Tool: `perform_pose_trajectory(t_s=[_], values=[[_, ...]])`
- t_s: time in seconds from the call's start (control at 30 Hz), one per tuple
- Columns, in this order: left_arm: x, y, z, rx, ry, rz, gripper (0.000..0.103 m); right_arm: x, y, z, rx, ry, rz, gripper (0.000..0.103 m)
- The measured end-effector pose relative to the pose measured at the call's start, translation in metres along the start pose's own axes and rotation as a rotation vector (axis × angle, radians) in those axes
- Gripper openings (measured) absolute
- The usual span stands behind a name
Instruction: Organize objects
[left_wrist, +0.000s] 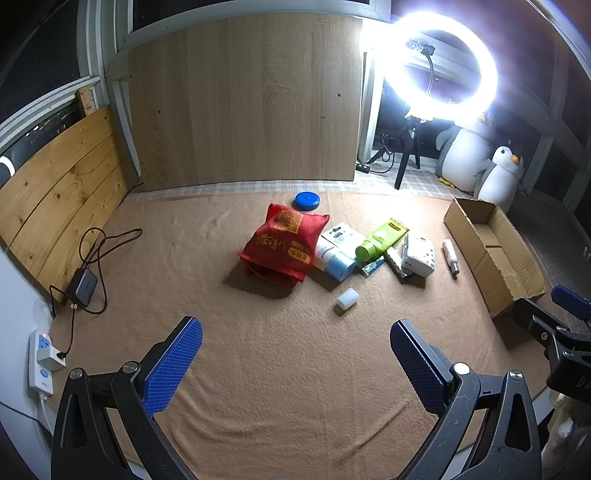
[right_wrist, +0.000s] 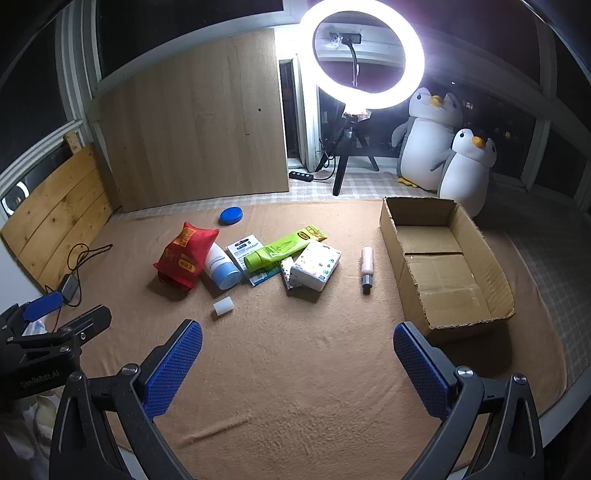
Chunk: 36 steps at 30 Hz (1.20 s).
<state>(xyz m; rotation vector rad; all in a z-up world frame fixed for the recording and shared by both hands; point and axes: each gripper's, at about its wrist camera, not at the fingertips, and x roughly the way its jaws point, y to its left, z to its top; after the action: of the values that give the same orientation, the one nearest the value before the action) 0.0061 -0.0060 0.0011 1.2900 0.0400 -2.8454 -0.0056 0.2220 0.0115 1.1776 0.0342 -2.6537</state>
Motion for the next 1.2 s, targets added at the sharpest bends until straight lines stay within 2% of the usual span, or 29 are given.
perform_pose_trajectory(t_s=[1.2], values=[[0.0009,-0.0025,0.0071,-0.006,-0.002,0.006,0.103,0.0072,-0.0003,0.0010,0.000,0.012,0.009,0.103]])
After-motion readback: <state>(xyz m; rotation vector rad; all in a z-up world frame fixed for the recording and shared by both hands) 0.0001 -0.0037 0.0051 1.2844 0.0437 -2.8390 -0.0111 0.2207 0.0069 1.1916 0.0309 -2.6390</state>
